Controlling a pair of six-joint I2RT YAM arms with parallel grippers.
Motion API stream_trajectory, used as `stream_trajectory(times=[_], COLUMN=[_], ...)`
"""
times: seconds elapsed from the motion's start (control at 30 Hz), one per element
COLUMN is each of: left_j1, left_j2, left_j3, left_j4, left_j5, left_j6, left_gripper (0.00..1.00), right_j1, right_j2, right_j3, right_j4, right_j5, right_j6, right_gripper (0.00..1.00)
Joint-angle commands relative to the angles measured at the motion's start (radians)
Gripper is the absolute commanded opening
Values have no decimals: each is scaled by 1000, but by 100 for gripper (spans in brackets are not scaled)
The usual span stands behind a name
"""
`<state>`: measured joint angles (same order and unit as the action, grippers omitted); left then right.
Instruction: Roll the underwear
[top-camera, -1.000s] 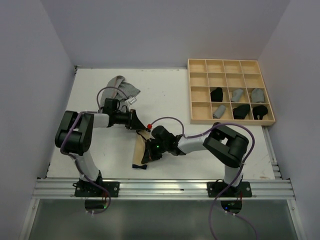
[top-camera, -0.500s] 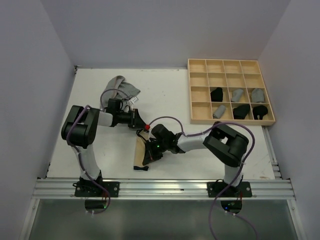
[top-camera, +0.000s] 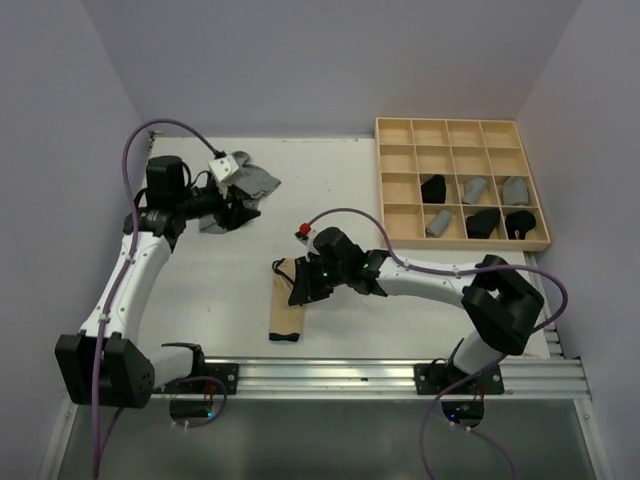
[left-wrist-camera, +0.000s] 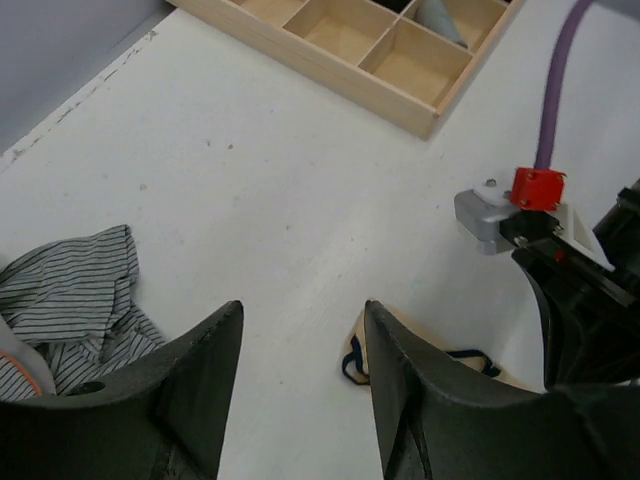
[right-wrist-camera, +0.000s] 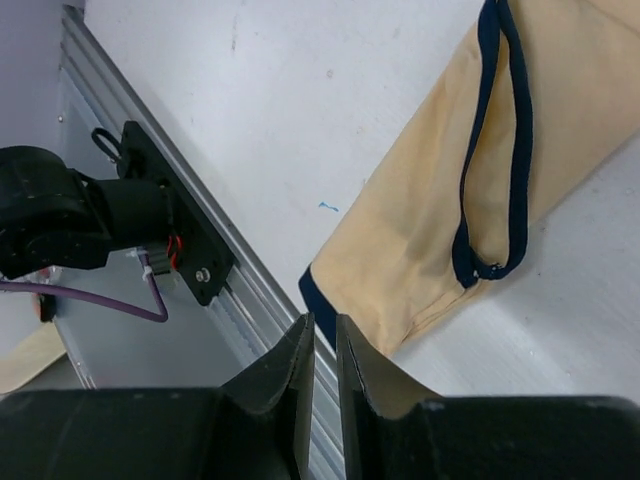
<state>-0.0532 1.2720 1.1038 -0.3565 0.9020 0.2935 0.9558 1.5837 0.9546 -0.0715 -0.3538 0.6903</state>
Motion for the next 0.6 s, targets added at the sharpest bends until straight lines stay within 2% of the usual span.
stream_trajectory(times=[0.0,0.17,0.3,0.37,0.4,0.57], left_j1=[-2,-4,-45,-138,-221,-424], left_j2=[-121,-285,-364,-402,-419,-445], left_j3=[-62,-200,-329,-384,-447,-599], left_j4=[-266,-421,-489,-474,-426,-294], left_j5=[-109,-149,-202,-256,-308,-428], left_j6=[393,675,785,779,762,720], left_gripper=[56,63,62,58,57,54], right_j1=[17,18,-12,-48,-69,-118], right_j2=[79,273,390,424,443,464], right_j3=[4,48,61,53,50,47], right_j4=[67,196,254,272,280,271], right_j5=[-8,-39,-68,-99,-105,-135], right_j6=[49,110,124,135,127,91], right_gripper=[19,20,19,17,16,14])
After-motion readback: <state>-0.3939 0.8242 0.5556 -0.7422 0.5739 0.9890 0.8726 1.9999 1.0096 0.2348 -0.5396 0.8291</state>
